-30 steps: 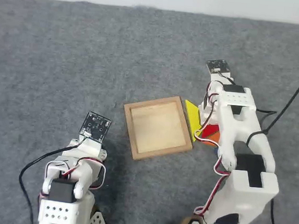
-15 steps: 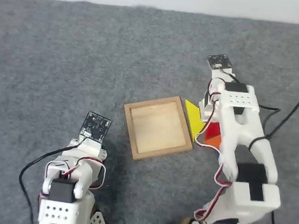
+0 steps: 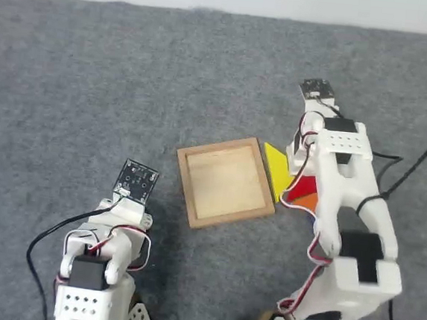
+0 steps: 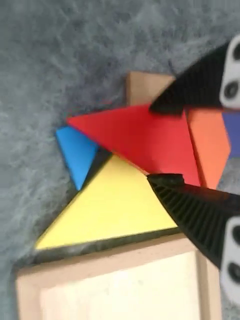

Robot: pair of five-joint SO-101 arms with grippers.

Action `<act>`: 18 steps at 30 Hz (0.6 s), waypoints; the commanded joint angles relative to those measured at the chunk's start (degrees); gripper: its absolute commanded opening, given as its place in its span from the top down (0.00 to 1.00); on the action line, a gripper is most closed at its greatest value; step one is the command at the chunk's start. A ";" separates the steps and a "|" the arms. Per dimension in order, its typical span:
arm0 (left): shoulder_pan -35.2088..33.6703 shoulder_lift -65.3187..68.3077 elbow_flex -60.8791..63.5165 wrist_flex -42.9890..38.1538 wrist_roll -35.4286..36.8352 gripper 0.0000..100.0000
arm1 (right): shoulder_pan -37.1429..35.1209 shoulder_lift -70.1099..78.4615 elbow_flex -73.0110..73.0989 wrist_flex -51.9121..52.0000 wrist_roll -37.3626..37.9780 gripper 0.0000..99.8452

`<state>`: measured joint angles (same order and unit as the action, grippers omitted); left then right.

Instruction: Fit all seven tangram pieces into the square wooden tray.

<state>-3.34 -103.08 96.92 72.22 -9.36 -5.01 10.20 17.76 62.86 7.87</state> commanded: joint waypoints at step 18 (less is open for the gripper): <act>-0.35 -0.97 -0.57 0.18 -0.44 0.98 | 3.47 0.31 -0.35 -1.10 -0.18 0.64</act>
<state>-3.34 -103.08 96.92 72.22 -9.36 -2.64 14.15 17.76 62.15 7.43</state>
